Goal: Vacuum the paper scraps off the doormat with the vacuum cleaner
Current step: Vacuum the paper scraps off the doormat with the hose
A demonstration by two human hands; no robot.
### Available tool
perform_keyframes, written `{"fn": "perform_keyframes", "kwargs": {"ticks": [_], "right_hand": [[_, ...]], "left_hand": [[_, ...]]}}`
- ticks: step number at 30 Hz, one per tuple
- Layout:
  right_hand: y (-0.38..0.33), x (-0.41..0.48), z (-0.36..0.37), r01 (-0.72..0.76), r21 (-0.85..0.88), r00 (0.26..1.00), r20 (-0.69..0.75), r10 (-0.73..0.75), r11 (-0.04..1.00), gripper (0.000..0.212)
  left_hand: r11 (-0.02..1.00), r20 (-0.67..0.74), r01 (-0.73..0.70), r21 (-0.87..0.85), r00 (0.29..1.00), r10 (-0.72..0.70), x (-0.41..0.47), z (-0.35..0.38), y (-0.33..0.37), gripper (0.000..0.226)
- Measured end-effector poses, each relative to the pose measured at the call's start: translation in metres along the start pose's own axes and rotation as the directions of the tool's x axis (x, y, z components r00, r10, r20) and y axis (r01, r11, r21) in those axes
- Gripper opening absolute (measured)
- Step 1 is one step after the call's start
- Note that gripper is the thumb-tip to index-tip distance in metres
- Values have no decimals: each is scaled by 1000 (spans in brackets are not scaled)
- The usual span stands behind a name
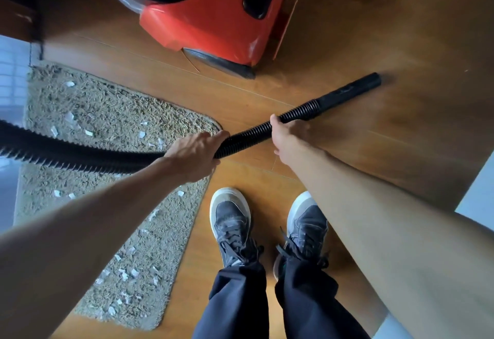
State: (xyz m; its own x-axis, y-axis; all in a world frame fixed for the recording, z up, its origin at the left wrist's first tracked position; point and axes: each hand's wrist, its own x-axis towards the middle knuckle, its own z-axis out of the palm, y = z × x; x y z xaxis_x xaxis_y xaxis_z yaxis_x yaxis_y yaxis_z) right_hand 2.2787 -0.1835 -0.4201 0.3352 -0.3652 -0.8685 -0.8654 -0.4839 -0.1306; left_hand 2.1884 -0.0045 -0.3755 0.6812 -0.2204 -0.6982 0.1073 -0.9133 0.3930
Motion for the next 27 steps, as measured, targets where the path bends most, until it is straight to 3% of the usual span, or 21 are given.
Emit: {"fn": "perform_keyframes", "kwargs": {"ticks": [5, 10, 14, 16, 18, 20, 23, 27], "right_hand": [[-4, -4, 4, -84, 353, 993, -44, 106, 932, 59], [-17, -49, -43, -36, 499, 993, -78, 86, 866, 54], [-49, -99, -91, 138, 523, 989, -110, -94, 841, 48], [-70, -134, -113, 317, 413, 948, -157, -276, 854, 55], [-89, -168, -130, 504, 215, 863, -163, -478, 837, 71], [-106, -199, -141, 655, 102, 756, -121, -644, 749, 84], [-127, -244, -150, 828, 36, 559, 12, -829, 559, 76], [-146, -293, -155, 973, -47, 231, 271, -935, 227, 73]], "left_hand": [[999, -37, -9, -43, 999, 7, -13, -5, 5, 58], [986, -78, -38, -163, 997, 25, -51, -33, 31, 64], [957, -173, -71, -281, 985, 22, -80, -66, 56, 64], [948, -225, -43, -317, 974, -31, -90, -83, 69, 62], [943, -266, 14, -333, 958, -108, -99, -98, 83, 62], [943, -272, 146, -297, 934, -231, -108, -113, 98, 62], [918, -286, 332, -215, 878, -385, -122, -135, 121, 60], [822, -373, 378, -426, 754, -541, -139, -146, 142, 55]]}}
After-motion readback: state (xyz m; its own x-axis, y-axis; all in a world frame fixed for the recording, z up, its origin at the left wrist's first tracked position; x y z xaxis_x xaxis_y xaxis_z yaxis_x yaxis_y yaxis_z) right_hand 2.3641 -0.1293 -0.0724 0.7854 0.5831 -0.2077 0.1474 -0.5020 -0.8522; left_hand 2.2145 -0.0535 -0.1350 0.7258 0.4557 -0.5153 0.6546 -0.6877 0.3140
